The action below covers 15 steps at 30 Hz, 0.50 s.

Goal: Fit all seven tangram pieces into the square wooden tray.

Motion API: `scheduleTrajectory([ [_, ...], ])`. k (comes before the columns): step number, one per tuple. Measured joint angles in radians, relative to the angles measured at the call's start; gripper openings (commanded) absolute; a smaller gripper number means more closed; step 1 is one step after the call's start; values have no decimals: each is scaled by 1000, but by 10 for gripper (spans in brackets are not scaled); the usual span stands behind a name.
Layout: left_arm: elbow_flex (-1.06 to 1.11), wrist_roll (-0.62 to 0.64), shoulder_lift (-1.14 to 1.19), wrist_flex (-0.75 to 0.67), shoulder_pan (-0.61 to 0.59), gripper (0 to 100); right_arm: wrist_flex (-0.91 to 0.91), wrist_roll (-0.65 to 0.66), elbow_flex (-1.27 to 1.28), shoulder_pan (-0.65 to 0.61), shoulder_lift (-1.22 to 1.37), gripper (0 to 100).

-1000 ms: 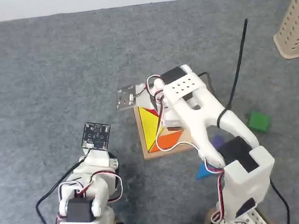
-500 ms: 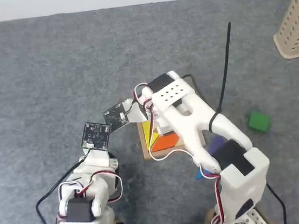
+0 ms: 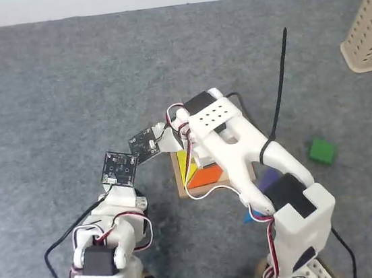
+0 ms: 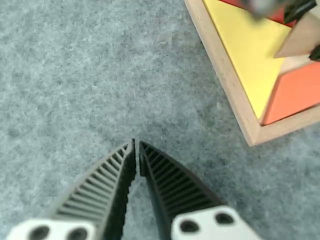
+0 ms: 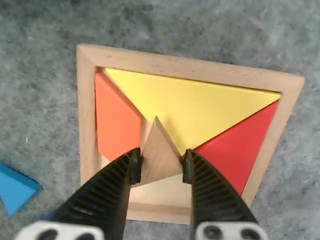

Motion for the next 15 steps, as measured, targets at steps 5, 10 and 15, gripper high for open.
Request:
scheduleTrajectory([
  [5,0,0,0,0,0,12,14,0,0,0,0,102],
  [10,0,0,0,0,0,12,14,0,0,0,0,143],
  [15,0,0,0,0,0,12,44,0,0,0,0,169],
])
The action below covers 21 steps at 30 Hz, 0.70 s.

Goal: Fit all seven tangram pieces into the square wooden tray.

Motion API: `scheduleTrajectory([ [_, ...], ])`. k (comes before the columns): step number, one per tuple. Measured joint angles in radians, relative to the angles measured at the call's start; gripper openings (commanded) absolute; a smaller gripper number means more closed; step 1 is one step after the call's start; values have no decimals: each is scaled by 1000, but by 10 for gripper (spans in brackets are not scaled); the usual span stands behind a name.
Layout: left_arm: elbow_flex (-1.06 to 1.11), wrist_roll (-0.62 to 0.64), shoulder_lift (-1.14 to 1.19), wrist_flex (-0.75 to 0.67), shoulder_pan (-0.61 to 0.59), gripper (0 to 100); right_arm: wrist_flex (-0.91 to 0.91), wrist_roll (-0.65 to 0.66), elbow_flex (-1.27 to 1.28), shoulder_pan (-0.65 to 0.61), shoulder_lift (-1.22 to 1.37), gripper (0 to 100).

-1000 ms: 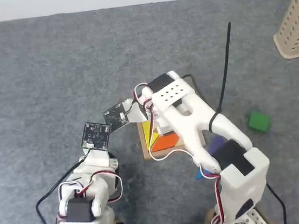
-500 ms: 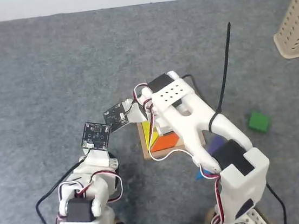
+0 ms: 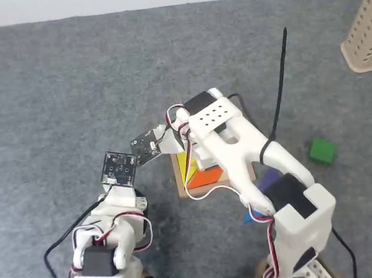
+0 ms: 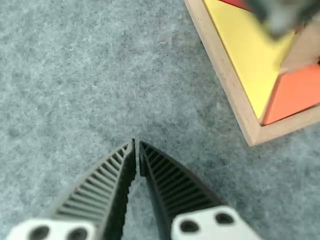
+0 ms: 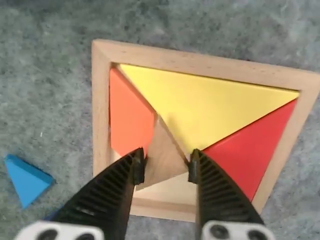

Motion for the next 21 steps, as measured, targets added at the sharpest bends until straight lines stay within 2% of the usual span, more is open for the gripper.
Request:
scheduleTrajectory([
  [5,0,0,0,0,0,12,5,0,0,0,0,157],
  [10,0,0,0,0,0,12,5,0,-3,8,0,6],
  [12,0,0,0,0,0,12,8,-3,-23,32,0,20],
  [15,0,0,0,0,0,12,41,-118,-54,86,0,6],
  [21,0,0,0,0,0,12,117,-463,-78,183,0,7],
])
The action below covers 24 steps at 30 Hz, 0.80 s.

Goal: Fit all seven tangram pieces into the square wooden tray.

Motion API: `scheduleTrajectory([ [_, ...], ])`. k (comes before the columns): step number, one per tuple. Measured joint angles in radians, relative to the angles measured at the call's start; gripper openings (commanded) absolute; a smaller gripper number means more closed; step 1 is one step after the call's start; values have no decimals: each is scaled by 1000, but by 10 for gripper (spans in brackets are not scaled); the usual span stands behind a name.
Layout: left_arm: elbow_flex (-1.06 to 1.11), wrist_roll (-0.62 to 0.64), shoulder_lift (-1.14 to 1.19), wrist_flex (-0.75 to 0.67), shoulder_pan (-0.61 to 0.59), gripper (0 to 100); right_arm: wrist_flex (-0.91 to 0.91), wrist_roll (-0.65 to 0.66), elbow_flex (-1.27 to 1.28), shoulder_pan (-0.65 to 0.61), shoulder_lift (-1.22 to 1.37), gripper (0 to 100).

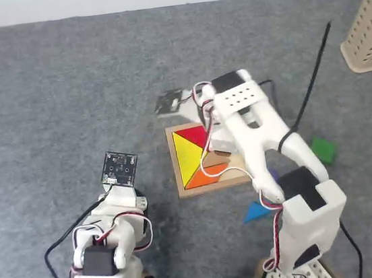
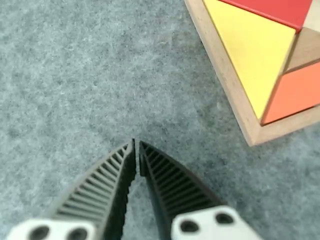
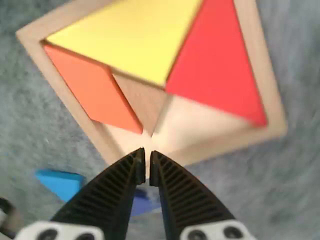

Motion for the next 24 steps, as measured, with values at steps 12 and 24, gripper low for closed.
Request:
scheduleTrajectory([
  [12,0,0,0,0,2,12,-437,-324,505,29,-288,7],
  [24,0,0,0,0,3,12,-517,-362,502,-21,-167,7],
])
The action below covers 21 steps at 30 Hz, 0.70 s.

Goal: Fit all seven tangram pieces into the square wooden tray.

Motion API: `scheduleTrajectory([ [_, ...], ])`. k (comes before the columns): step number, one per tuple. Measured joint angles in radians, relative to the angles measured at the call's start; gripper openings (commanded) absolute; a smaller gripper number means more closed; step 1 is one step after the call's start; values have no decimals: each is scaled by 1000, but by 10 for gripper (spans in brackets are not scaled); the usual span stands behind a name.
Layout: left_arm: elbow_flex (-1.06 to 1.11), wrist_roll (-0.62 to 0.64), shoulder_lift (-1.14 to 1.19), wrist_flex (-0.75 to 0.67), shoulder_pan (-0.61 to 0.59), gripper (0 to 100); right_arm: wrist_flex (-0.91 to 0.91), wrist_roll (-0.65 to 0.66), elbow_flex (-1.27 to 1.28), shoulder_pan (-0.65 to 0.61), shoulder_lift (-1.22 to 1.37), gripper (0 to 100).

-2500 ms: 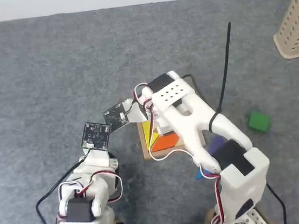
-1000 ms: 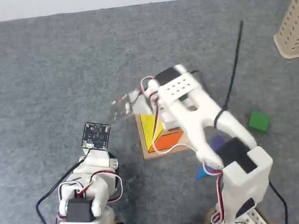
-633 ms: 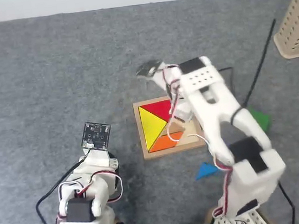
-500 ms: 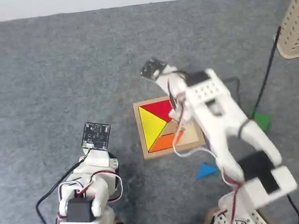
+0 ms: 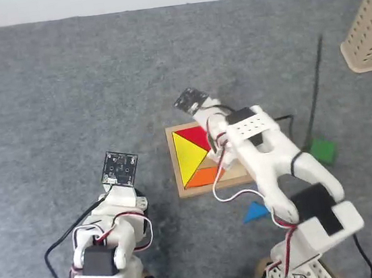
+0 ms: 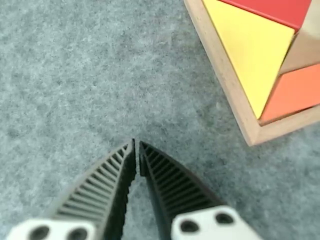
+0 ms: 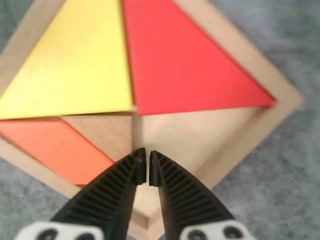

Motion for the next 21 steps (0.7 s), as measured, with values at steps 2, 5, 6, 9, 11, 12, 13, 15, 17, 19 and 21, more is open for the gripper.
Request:
scheduleTrajectory([
  [2,0,0,0,0,0,12,-3,0,-11,-23,15,7],
  [5,0,0,0,0,-3,12,2,0,-14,-46,17,7],
  [6,0,0,0,0,-3,12,2,0,-14,-51,17,7],
  [9,0,0,0,0,-3,12,2,-21,-14,-51,11,7],
  [11,0,0,0,0,-2,12,2,-60,-14,-44,-18,7],
  [12,0,0,0,0,-2,12,2,-75,-14,-35,-43,7],
  [13,0,0,0,0,-2,12,3,-91,-14,-25,-71,7],
  [15,0,0,0,0,-2,12,12,-107,-14,0,-120,7],
  [17,0,0,0,0,-3,12,40,-110,-12,12,-173,7],
  [19,0,0,0,0,-3,12,89,-110,-12,48,-227,7],
  [21,0,0,0,0,-2,12,138,-110,-12,107,-278,7],
])
